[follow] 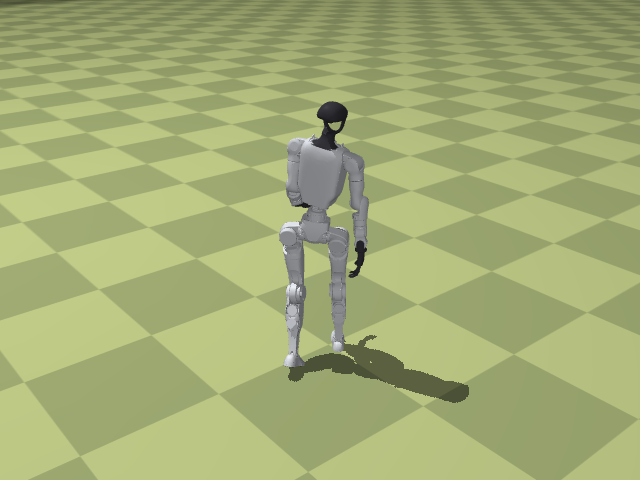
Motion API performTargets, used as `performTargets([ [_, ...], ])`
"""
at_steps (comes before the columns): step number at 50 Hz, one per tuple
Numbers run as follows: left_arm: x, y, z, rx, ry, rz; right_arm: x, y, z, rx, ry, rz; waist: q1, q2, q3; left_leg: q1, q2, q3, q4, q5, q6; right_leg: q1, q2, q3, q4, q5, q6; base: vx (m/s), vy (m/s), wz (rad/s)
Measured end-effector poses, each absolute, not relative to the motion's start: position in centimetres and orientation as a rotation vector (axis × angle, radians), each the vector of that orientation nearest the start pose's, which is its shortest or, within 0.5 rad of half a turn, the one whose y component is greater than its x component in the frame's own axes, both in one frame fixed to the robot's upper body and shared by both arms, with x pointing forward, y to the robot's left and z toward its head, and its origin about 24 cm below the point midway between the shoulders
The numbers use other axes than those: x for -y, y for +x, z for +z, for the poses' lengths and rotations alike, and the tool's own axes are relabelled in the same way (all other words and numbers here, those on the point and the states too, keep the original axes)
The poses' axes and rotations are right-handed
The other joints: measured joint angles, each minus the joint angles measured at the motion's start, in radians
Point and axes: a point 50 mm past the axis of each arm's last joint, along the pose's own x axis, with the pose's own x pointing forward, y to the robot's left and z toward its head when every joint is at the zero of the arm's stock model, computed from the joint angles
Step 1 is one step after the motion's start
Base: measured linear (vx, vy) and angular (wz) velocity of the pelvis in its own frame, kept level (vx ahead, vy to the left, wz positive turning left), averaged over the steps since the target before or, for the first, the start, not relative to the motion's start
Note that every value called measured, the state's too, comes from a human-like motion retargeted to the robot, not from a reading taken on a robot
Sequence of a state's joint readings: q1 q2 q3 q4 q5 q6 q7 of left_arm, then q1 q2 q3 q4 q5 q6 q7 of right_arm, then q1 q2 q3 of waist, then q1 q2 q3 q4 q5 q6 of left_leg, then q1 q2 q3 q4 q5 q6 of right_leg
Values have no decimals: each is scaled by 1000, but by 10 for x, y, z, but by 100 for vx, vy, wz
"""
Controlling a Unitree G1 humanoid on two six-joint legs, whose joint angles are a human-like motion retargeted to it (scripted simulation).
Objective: Walk run
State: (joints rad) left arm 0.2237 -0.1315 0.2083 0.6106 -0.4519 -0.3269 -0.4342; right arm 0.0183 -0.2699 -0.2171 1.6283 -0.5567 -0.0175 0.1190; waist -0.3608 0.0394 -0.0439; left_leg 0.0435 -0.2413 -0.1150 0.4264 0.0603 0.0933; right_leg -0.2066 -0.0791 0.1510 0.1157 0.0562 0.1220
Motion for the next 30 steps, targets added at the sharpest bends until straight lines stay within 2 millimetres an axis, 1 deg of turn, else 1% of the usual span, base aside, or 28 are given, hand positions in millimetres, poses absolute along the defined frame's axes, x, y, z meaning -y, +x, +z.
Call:
performTargets([
  [2,-158,146,-96,-310,-610,103,256,-3,-165,-1653,-368,159,5,-7,-13,-93,17,62,170,113,-75,18,-32,-80,-5,-24,-35,32,-4,162],
  [3,-158,149,-93,-297,-605,87,258,1,-165,-1640,-382,159,-6,-1,-22,-139,50,101,247,141,-130,24,-25,-80,-4,-39,-55,24,-5,215],
  [4,-157,151,-91,-287,-596,61,260,6,-164,-1627,-398,160,-10,1,-28,-179,77,139,316,153,-159,32,-29,-104,-5,-51,-68,31,-9,227],
  [5,-157,154,-89,-279,-585,30,261,10,-164,-1615,-416,161,-10,1,-34,-216,102,176,380,157,-175,40,-38,-141,-7,-61,-78,33,-11,210],
  [7,-154,161,-86,-274,-566,-24,264,20,-163,-1595,-451,164,1,-5,-36,-285,179,297,490,33,-109,60,-37,-175,-13,-80,-103,19,-8,184],
  [8,-152,163,-85,-274,-560,-37,266,26,-162,-1586,-470,168,13,-10,-33,-317,196,341,521,-15,-77,72,-38,-200,-19,-84,-114,15,-4,151],
  [9,-151,165,-84,-271,-556,-39,267,32,-161,-1575,-488,173,24,-12,-29,-350,203,362,537,-57,-66,84,-37,-225,-26,-89,-121,24,-2,137],
  [12,-148,167,-82,-257,-553,-23,271,48,-159,-1535,-534,186,58,-11,-26,-436,232,424,520,-156,-62,112,-26,-291,-45,-108,-140,23,-2,132],
  [15,-146,167,-82,-254,-556,-26,274,60,-157,-1484,-554,183,105,-12,-27,-483,301,544,412,-213,-12,139,-14,-371,-58,-137,-149,19,-3,124],
  [17,-144,166,-83,-261,-561,-37,277,65,-156,-1461,-556,167,132,-6,-22,-496,344,626,298,-218,14,161,12,-406,-66,-160,-154,17,-3,134],
  [18,-143,166,-84,-264,-564,-37,278,67,-155,-1454,-555,159,140,-2,-19,-501,350,655,238,-219,18,173,24,-428,-71,-170,-154,32,1,148],
  [20,-142,164,-85,-272,-574,-25,279,70,-154,-1450,-555,151,147,3,-14,-510,342,697,116,-228,16,202,47,-487,-83,-189,-152,40,3,154],
  [23,-141,160,-89,-286,-596,19,279,70,-154,-1466,-550,158,131,7,-19,-480,332,858,-49,-252,26,239,74,-584,-93,-223,-141,31,-1,166],
  [25,-142,157,-91,-294,-610,44,277,66,-155,-1482,-544,168,116,2,-27,-430,311,995,-139,-254,51,262,81,-630,-88,-246,-127,47,2,158],
  [27,-143,154,-92,-296,-619,61,274,63,-156,-1493,-537,186,116,-17,-31,-374,273,1058,-205,-190,102,291,73,-672,-74,-258,-111,73,10,109],
  [28,-144,153,-92,-297,-620,71,270,60,-158,-1496,-533,201,122,-29,-34,-346,257,1074,-225,-172,110,305,67,-685,-64,-256,-102,78,9,69],
  [30,-147,151,-94,-300,-619,85,262,54,-161,-1503,-522,231,144,-59,-39,-355,213,957,-236,-172,147,332,43,-699,-33,-218,-74,70,6,46],
])
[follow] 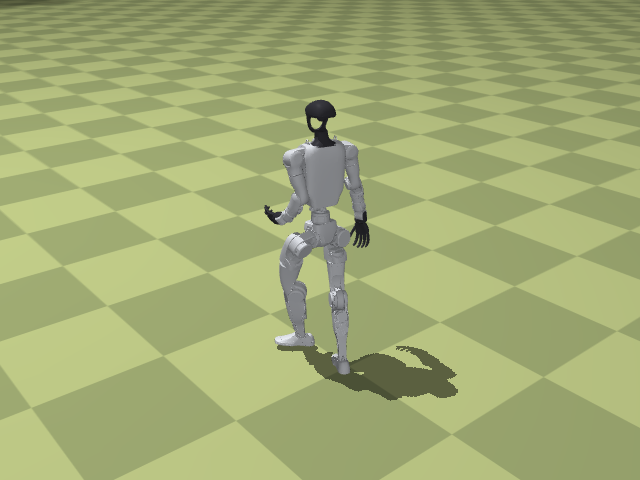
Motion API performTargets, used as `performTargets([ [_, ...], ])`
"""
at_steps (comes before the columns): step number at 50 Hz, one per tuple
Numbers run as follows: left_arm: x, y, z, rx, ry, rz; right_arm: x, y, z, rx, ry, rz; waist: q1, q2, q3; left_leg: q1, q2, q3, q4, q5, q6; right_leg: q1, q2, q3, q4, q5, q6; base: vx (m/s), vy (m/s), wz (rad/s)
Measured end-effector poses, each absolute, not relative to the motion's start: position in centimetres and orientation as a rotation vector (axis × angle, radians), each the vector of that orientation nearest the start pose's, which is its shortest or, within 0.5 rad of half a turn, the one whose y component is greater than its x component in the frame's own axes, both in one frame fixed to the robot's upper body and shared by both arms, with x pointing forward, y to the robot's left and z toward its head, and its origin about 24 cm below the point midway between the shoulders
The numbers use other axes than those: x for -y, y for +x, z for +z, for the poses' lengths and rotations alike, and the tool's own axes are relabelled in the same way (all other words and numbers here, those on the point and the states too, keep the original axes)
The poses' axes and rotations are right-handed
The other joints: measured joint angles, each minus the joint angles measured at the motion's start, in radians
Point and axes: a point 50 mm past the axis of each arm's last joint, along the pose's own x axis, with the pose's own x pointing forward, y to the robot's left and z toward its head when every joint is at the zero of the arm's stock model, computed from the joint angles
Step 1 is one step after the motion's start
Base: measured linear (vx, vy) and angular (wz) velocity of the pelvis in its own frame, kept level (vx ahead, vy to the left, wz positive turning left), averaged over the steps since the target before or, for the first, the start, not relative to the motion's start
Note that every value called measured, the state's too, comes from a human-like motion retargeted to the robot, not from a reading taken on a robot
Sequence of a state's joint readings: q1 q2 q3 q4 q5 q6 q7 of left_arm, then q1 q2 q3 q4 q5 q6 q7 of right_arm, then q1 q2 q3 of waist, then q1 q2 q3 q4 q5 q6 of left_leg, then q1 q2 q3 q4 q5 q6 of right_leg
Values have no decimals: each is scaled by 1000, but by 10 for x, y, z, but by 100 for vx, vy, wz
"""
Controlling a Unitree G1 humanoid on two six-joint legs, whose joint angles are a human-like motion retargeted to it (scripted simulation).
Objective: Walk run
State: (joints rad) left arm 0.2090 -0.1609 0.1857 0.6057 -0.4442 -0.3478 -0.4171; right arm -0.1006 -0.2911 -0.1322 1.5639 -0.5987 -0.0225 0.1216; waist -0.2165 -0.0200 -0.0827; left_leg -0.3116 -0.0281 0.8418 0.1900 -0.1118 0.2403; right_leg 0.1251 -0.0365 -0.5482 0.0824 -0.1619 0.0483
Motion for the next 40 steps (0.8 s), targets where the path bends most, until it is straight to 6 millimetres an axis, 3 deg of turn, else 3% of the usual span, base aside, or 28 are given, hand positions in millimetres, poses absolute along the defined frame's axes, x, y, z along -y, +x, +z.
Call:
performTargets([
  [3,-150,151,-95,-311,-618,110,246,39,-168,-1507,-510,268,16,-10,-6,17,-10,-80,8,-28,20,20,-30,-14,100,184,68,57,1,58],
  [5,-152,151,-95,-313,-605,121,237,27,-171,-1505,-497,304,24,16,-5,72,8,-67,-5,-49,22,25,-31,-14,200,351,61,80,10,92],
  [8,-153,159,-90,-288,-588,102,232,14,-172,-1517,-506,361,-14,91,12,122,43,-164,-15,-60,22,-47,11,21,433,502,-95,58,12,178],
  [10,-152,169,-86,-269,-579,65,231,3,-173,-1547,-531,351,-36,127,22,138,48,-244,-18,-61,22,-129,63,126,562,470,-86,57,13,208],
  [13,-153,184,-77,-240,-541,0,231,-19,-172,-1598,-549,297,-55,153,33,175,32,-357,-39,-54,22,-230,154,311,625,400,-17,48,3,215],
  [15,-153,194,-71,-214,-514,-31,230,-37,-171,-1643,-539,286,-56,159,38,197,16,-436,-51,-51,22,-279,170,378,618,338,-20,43,-2,208],
  [20,-150,214,-56,-155,-489,-99,229,-87,-162,-1805,-448,347,-90,129,40,255,-60,-657,-65,-56,22,-374,60,409,421,261,-76,56,-7,231],
  [25,-147,224,-48,-116,-490,-118,234,-123,-149,-1940,-401,385,-118,61,73,353,-151,-843,-79,-65,22,-451,43,615,153,255,-24,53,-12,195],
  [28,-149,221,-47,-104,-502,-88,243,-134,-143,-1985,-409,382,-133,33,100,427,-188,-927,-92,-69,22,-497,36,690,23,260,36,60,-12,138],
  [30,-151,217,-51,-109,-516,-58,251,-138,-139,-2010,-419,359,-150,20,114,473,-208,-977,-92,-74,22,-512,19,685,-49,242,198,60,-19,98],
  [31,-154,213,-54,-119,-521,-38,255,-138,-138,-2021,-423,343,-141,18,120,496,-202,-969,-90,-82,22,-516,25,604,-61,238,207,60,-27,44],
  [33,-156,207,-60,-149,-537,-8,261,-138,-136,-2042,-417,294,-156,16,116,524,-213,-975,-89,-68,22,-518,5,555,-68,220,210,68,-13,76],
  [35,-157,198,-68,-188,-552,21,266,-135,-136,-2048,-399,235,-178,25,95,534,-221,-979,-84,-25,21,-516,3,561,-36,235,95,75,-9,123],
  [37,-158,187,-76,-227,-554,40,265,-131,-137,-2034,-366,177,-220,28,76,542,-214,-1013,-37,36,-20,-496,-21,445,-9,276,71,70,-27,175],
  [40,-157,169,-87,-288,-562,50,258,-122,-143,-1986,-306,100,-235,38,44,523,-196,-1016,80,230,-113,-461,10,606,36,267,61,87,-45,111],
])
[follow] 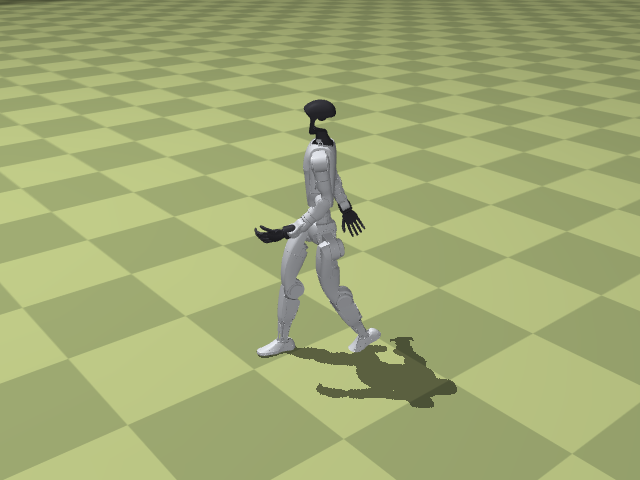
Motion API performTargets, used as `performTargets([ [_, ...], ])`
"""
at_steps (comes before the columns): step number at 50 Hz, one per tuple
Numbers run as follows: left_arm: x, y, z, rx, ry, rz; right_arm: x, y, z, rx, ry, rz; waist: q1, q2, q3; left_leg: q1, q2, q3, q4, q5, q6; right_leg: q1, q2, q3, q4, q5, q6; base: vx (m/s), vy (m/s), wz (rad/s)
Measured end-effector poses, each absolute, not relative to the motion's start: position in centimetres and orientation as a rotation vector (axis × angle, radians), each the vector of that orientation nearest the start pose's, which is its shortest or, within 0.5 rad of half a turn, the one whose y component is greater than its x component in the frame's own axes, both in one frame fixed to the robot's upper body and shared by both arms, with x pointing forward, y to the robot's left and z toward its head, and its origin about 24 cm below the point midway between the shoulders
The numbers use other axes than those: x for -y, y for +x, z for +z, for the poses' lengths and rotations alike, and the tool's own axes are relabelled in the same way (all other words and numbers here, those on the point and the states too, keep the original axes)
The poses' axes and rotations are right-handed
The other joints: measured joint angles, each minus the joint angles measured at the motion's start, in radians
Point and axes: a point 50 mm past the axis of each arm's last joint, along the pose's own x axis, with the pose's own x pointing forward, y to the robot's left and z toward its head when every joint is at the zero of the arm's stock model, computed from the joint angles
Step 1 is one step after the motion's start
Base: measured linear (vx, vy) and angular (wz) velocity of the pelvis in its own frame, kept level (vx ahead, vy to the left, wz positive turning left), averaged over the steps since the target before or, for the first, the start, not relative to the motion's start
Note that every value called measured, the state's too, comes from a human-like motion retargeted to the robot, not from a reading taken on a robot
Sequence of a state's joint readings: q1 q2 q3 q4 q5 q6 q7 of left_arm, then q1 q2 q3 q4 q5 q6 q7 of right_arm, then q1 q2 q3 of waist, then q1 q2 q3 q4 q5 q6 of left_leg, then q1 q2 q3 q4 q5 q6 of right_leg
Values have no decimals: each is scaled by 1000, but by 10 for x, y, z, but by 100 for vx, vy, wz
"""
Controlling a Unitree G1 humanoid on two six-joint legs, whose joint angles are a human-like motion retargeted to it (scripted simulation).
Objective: Walk run
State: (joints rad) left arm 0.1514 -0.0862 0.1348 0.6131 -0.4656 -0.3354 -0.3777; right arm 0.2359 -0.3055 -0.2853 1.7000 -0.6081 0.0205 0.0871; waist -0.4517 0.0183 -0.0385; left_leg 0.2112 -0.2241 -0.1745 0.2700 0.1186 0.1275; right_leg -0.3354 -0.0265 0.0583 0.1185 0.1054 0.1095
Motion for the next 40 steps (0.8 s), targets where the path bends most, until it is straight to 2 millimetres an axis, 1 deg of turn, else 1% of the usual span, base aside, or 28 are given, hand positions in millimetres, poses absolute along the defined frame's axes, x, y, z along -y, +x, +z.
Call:
performTargets([
  [2,-149,161,-93,-325,-584,53,253,-108,-148,-1942,-260,64,19,7,-13,-59,10,39,146,183,-97,30,-4,-34,16,-38,-42,61,-22,62],
  [3,-146,160,-94,-331,-596,63,252,-97,-152,-1916,-248,61,17,0,-20,-99,26,89,237,250,-145,50,-19,-60,10,-48,-63,62,-21,84],
  [4,-144,159,-94,-329,-604,70,250,-84,-155,-1888,-244,66,15,-11,-31,-138,50,154,317,301,-180,70,-47,-127,2,-56,-76,78,-31,85],
  [5,-144,158,-93,-323,-609,76,248,-71,-158,-1861,-245,75,14,-23,-44,-175,76,227,393,345,-208,91,-81,-214,-6,-63,-86,73,-32,94],
  [6,-145,160,-91,-309,-609,67,246,-55,-162,-1829,-254,88,5,-25,-51,-213,119,281,459,357,-210,103,-53,-149,-4,-86,-106,58,-28,100],
  [7,-146,161,-90,-299,-607,54,243,-38,-165,-1794,-265,100,2,-27,-54,-251,157,328,521,343,-201,118,-34,-110,-4,-104,-120,39,-22,94],
  [10,-147,168,-87,-286,-597,5,233,17,-170,-1656,-318,146,36,-45,-44,-365,224,416,636,153,-116,175,-33,-152,-27,-120,-131,51,-28,36],
  [12,-148,171,-84,-272,-592,-2,227,57,-169,-1539,-366,192,98,-68,-35,-445,191,416,622,71,-118,205,-13,-133,-39,-130,-149,47,-22,-53],
  [13,-148,172,-83,-263,-587,-2,223,77,-168,-1477,-390,215,129,-74,-30,-484,179,407,599,28,-123,216,1,-115,-42,-137,-155,49,-20,-50],
  [15,-149,175,-81,-249,-578,-11,217,116,-161,-1349,-437,250,167,-72,-22,-538,195,423,507,-53,-124,243,24,-135,-52,-153,-161,57,-21,-4],
  [17,-148,174,-80,-244,-576,-13,213,150,-151,-1224,-492,272,186,-67,-15,-567,231,483,370,-84,-100,273,49,-155,-59,-175,-165,47,-17,36],
  [18,-148,173,-80,-244,-581,-9,211,166,-145,-1163,-522,279,194,-62,-10,-578,245,511,294,-79,-80,288,66,-157,-62,-187,-169,55,-17,37],
  [20,-147,171,-82,-248,-599,6,208,194,-133,-1051,-582,285,205,-48,1,-592,261,572,134,-80,-61,322,100,-181,-70,-208,-176,64,-16,32],
  [22,-145,167,-85,-258,-625,32,206,214,-122,-960,-634,287,219,-43,10,-608,234,588,-12,-88,-50,361,121,-214,-80,-226,-182,58,-14,14],
  [25,-145,160,-89,-272,-654,73,200,232,-112,-862,-686,300,226,-54,10,-629,162,564,-190,-129,-76,410,122,-257,-86,-252,-182,73,-12,25],
  [27,-147,156,-91,-280,-659,91,196,231,-112,-839,-700,320,216,-65,3,-618,132,573,-259,-130,-40,434,121,-269,-76,-265,-184,78,-8,37],
  [28,-148,154,-92,-284,-660,98,194,228,-114,-842,-701,332,221,-66,3,-606,128,578,-267,-120,-37,449,126,-275,-68,-264,-183,91,-5,8],
  [29,-149,152,-93,-289,-659,103,193,222,-118,-854,-698,343,227,-69,0,-597,124,573,-260,-97,-16,462,126,-280,-59,-256,-177,92,-4,-11],
  [30,-150,151,-94,-293,-659,107,192,214,-122,-872,-694,353,236,-74,-4,-588,119,563,-244,-68,14,474,123,-285,-49,-244,-169,78,-4,-32],
  [32,-152,146,-96,-306,-654,114,192,187,-137,-949,-671,368,270,-85,-15,-569,115,569,-245,-9,25,495,112,-281,-19,-185,-143,71,-5,-52],
  [33,-153,144,-97,-315,-650,117,193,168,-146,-1004,-655,368,286,-88,-23,-551,118,585,-248,27,22,505,106,-292,1,-137,-126,93,-4,-41],
  [34,-154,141,-99,-325,-646,121,194,148,-154,-1073,-638,360,296,-93,-34,-536,118,589,-248,30,33,509,92,-307,28,-67,-107,122,-2,-24],
  [35,-155,139,-100,-334,-643,126,196,125,-162,-1150,-621,350,302,-99,-48,-523,117,589,-246,16,52,511,75,-325,60,15,-86,118,-2,-10],
  [37,-158,136,-102,-344,-641,142,199,75,-173,-1335,-582,325,294,-89,-62,-498,131,567,-226,-32,62,478,82,-289,171,212,-51,89,-4,24],
  [38,-160,137,-102,-345,-640,144,201,50,-176,-1428,-557,314,275,-70,-58,-480,146,537,-216,-52,61,448,118,-241,245,291,-45,89,-5,70],
  [40,-162,143,-100,-334,-629,132,206,6,-175,-1595,-488,306,246,-19,-39,-441,180,481,-202,-91,65,382,160,-270,410,406,-80,93,-4,72],
])
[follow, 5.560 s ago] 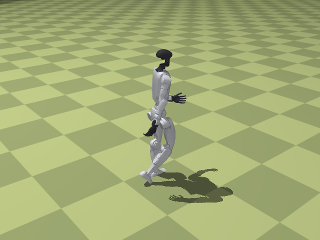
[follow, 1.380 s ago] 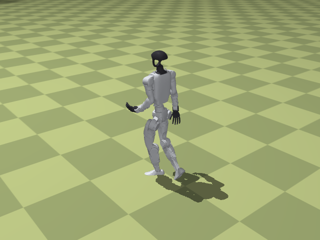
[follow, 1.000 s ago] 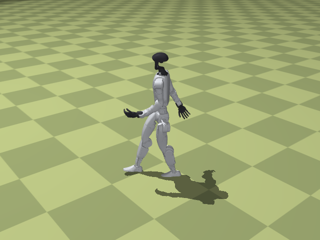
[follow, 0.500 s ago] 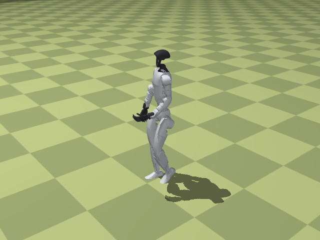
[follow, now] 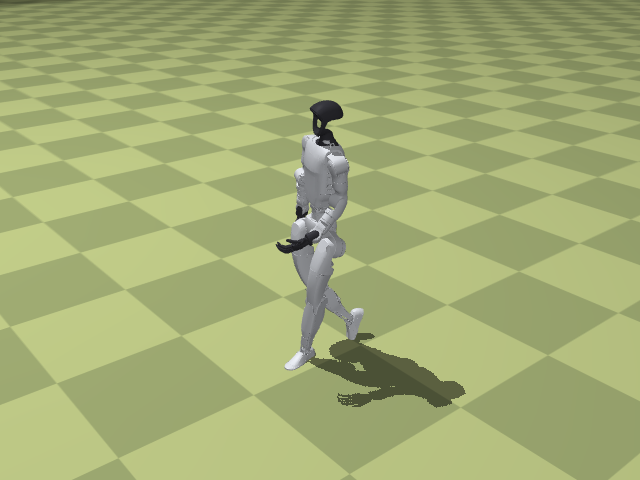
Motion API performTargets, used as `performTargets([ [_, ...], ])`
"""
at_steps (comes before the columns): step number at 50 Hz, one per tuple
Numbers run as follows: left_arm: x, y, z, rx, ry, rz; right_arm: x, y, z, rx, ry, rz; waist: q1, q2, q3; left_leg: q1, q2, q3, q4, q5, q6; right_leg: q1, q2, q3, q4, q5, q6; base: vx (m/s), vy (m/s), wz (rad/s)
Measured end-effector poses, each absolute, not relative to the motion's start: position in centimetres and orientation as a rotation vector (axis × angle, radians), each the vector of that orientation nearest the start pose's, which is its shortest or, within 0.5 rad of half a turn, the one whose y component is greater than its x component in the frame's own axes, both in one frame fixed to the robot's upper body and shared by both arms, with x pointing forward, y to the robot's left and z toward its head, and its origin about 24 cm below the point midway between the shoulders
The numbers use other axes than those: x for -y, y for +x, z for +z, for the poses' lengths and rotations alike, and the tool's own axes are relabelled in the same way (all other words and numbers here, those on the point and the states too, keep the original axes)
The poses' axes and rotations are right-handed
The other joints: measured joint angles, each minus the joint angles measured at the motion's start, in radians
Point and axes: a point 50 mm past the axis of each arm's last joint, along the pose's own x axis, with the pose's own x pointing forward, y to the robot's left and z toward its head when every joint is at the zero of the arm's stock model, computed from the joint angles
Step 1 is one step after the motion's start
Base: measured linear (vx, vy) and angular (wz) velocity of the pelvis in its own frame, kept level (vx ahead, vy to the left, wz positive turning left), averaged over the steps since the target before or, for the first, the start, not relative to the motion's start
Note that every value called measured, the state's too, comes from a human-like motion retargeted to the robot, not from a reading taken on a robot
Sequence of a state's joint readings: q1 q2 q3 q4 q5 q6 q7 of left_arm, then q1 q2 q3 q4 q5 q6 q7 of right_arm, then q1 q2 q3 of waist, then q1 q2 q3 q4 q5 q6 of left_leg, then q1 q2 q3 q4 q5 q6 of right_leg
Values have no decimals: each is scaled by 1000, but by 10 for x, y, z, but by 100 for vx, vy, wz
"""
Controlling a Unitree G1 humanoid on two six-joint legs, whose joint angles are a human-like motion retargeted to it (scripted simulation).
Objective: Walk run
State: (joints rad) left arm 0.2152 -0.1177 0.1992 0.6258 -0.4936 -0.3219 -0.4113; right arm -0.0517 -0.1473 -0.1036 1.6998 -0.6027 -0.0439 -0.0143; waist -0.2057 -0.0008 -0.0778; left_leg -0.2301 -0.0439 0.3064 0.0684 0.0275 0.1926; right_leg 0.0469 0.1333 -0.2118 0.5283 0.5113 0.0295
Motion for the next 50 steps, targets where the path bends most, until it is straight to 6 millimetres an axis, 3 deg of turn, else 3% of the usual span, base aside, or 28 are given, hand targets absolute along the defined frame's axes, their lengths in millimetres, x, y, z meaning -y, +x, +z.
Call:
performTargets([
  [2,-164,155,-94,-305,-608,108,209,-30,-173,-1719,-409,334,2,24,15,41,23,-13,7,-38,-8,-77,11,27,134,-9,-6,64,-4,9],
  [6,-164,180,-81,-243,-575,60,210,-81,-164,-1889,-278,411,-13,53,36,103,21,-37,6,-90,-2,-233,20,95,233,-219,-14,73,-5,27],
  [9,-162,191,-72,-193,-563,35,214,-107,-157,-1925,-257,431,-82,68,45,146,-2,-96,2,-121,4,-335,-40,71,165,-354,-20,69,-8,99],
  [12,-163,196,-65,-157,-559,21,220,-129,-150,-1956,-274,403,-136,56,48,202,-48,-128,-9,-153,11,-392,-121,54,-34,-383,10,65,-12,68],
  [17,-166,198,-62,-145,-559,10,223,-161,-136,-2075,-189,339,-200,14,65,326,-120,-176,-20,-212,6,-464,-194,111,-375,-455,68,72,-19,52],
  [21,-166,194,-65,-160,-551,11,222,-169,-132,-2108,-96,308,-210,20,76,401,-119,-187,-14,-248,-19,-506,-197,82,-537,-477,153,81,-27,10],
  [22,-165,192,-67,-170,-553,11,222,-170,-132,-2110,-87,300,-216,23,77,416,-117,-194,-8,-252,-26,-502,-200,55,-539,-476,158,58,-17,43],
  [24,-161,185,-72,-197,-567,19,222,-168,-133,-2105,-89,283,-235,31,70,438,-112,-210,12,-239,-49,-493,-189,52,-489,-464,90,79,-28,37],
  [25,-160,183,-75,-210,-578,26,224,-162,-135,-2095,-100,272,-234,34,62,441,-112,-206,24,-226,-65,-497,-192,21,-451,-463,49,100,-39,38],
  [27,-155,174,-82,-244,-599,35,223,-154,-139,-2071,-121,260,-272,52,47,452,-92,-236,63,-155,-113,-477,-195,-16,-431,-403,38,93,-36,87],
  [30,-151,157,-92,-296,-620,45,224,-135,-147,-2008,-171,257,-289,76,20,444,-60,-231,168,66,-204,-449,-155,121,-381,-385,-4,100,-43,38],
  [33,-144,145,-98,-335,-626,67,225,-95,-159,-1896,-261,264,-290,61,19,375,-27,-180,415,322,-278,-386,-164,119,-344,-458,-89,83,-28,6],
  [35,-145,143,-99,-340,-618,78,225,-58,-166,-1796,-354,267,-290,30,8,304,-9,-117,610,441,-270,-334,-192,90,-350,-488,-122,83,-31,13],
  [37,-147,145,-97,-335,-603,57,224,-17,-172,-1678,-448,253,-291,21,2,221,22,-103,730,429,-229,-288,-172,108,-350,-529,-143,63,-24,28],
  [40,-149,149,-95,-326,-591,32,219,50,-173,-1465,-555,239,-277,11,7,115,72,-73,800,285,-189,-219,-159,97,-380,-551,-150,66,-25,-5],
  [45,-156,157,-88,-269,-581,43,205,152,-152,-1116,-620,265,-160,-5,13,-56,93,-24,658,56,-181,-139,-85,171,-420,-574,-192,69,-17,-83],
  [50,-153,164,-86,-249,-602,55,201,218,-119,-870,-629,255,-98,18,40,-140,147,76,300,10,-149,-48,-10,175,-439,-625,-205,69,-10,-19],
])
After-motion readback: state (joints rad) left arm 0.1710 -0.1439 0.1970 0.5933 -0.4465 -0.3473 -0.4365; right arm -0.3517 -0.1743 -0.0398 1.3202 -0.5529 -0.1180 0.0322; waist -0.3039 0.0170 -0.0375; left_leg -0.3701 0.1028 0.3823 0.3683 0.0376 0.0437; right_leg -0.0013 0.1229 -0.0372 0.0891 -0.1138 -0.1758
